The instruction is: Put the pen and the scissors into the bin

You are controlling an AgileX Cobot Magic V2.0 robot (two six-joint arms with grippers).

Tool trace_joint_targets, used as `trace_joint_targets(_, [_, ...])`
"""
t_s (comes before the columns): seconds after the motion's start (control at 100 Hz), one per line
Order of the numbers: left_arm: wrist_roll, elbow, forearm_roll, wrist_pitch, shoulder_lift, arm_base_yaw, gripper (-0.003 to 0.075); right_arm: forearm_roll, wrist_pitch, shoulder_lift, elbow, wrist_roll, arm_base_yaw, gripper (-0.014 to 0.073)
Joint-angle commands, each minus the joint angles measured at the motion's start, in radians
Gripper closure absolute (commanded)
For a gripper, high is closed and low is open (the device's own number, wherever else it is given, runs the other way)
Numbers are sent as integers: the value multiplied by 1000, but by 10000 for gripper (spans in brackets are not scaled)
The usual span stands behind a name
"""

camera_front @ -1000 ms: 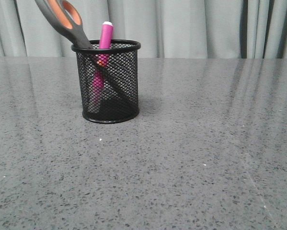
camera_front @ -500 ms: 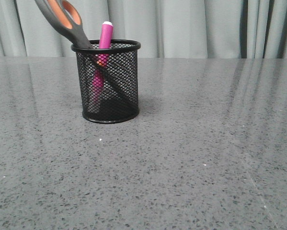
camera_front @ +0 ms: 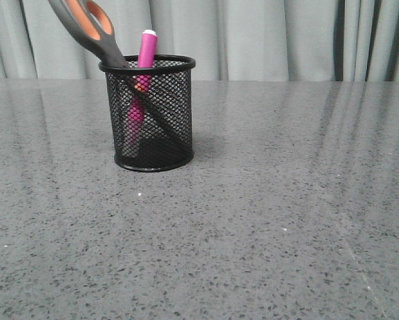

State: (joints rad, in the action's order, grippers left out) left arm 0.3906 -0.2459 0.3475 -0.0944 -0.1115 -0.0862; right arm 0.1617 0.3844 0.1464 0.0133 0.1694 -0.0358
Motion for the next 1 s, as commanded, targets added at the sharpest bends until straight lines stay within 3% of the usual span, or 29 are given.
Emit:
trace_joint_targets(0.0, [-79, -13, -80, 81, -8, 2, 742, -5, 65, 9, 27, -13, 6, 663])
trace_joint_targets(0.12, [-351, 69, -286, 166, -8, 2, 742, -5, 65, 9, 27, -13, 6, 663])
trace_joint_targets(0.23, [-460, 158, -348, 196, 0, 2, 742, -5, 65, 9, 27, -13, 6, 663])
trace_joint_targets(0.45, [-480, 273, -373, 196, 76, 2, 742, -5, 65, 9, 27, -13, 6, 663])
trace_joint_targets(0.55, [-478, 273, -375, 114, 144, 2, 742, -5, 65, 9, 27, -13, 6, 663])
trace_joint_targets(0.99, [-478, 271, -389, 133, 142, 2, 742, -5, 65, 9, 27, -13, 6, 663])
